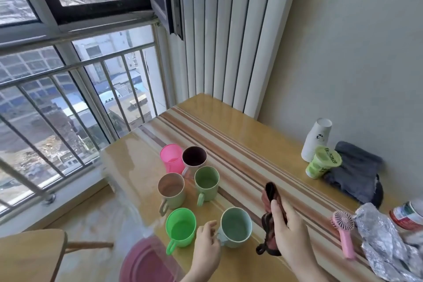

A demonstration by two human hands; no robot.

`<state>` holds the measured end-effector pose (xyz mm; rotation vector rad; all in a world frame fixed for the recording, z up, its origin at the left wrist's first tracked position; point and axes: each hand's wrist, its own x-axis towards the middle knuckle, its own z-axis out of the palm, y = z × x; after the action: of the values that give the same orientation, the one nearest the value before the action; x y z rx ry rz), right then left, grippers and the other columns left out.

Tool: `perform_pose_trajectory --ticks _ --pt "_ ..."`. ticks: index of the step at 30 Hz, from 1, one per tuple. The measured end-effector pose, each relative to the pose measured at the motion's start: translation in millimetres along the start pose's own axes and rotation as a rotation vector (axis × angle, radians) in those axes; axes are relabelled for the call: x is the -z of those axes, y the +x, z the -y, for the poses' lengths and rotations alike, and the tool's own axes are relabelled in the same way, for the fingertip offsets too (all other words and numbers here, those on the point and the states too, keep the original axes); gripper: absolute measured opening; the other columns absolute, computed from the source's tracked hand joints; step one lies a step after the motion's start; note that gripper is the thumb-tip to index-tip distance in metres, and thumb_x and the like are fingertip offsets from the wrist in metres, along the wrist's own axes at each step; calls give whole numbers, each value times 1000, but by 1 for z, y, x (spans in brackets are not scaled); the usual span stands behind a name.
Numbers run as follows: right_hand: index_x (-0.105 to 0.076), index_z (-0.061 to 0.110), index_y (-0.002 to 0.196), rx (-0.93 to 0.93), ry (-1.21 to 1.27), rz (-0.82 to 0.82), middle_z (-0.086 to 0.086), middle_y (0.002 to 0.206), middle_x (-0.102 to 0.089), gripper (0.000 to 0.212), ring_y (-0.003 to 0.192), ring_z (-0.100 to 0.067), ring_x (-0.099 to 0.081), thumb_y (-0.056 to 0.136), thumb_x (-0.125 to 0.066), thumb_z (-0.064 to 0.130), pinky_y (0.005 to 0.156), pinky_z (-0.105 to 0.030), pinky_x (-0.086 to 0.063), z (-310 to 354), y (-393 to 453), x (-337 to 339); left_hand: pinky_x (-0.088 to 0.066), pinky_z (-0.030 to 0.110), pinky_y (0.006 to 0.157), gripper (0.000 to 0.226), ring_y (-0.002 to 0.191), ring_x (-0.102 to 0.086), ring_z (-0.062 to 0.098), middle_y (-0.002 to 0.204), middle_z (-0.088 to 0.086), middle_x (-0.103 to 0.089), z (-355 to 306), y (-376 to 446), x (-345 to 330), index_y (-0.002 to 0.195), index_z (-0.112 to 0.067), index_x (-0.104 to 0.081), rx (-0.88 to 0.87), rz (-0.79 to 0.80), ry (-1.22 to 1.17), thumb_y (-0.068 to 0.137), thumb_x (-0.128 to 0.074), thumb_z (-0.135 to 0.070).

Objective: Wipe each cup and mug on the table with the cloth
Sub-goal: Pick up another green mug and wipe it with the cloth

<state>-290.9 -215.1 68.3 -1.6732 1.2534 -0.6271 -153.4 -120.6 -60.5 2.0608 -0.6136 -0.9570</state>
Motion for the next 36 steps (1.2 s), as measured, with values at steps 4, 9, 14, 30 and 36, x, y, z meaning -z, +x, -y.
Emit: perform_pose_trajectory --ticks 4,9,14,30,36 --pt "-52 24 139 -8 37 2 11 128 -63 38 122 -11 -56 103 -40 26 95 -21 -39 11 7 1 -44 33 106 37 112 -59 23 129 12 -56 -25 20 17 132 -2 -58 -19 -223 -24 96 -51 0" --pt "-55 25 135 -23 108 -47 32 106 -55 35 105 3 -54 103 -41 24 81 -1 -36 21 20 2 -60 44 88 55 100 -65 34 150 21 -35 -57 77 28 146 6 -34 240 -163 -84 98 -54 -11" --pt "-57 23 134 -5 139 -75 17 112 -58 35 110 -5 -50 102 -41 26 91 -19 -32 27 27 5 -57 30 52 43 70 -53 22 141 21 -36 -59 103 20 140 6 -42 422 -124 -89 100 -44 -8" --pt "-52 41 123 207 270 -209 36 110 -65 30 93 18 -60 101 -43 24 68 8 -38 79 10 11 -45 34 81 18 88 -56 11 95 -5 -59 -169 22 73 96 -26 -56 -167 -137 -270 106 -42 -31" --pt "-38 51 141 670 -24 -367 6 162 -24 42 148 -20 -29 101 -27 48 115 -26 -31 136 -3 -18 -47 37 105 62 111 -66 11 113 -5 -73 -244 -55 127 107 -29 -70 -269 147 -527 85 -40 -78"
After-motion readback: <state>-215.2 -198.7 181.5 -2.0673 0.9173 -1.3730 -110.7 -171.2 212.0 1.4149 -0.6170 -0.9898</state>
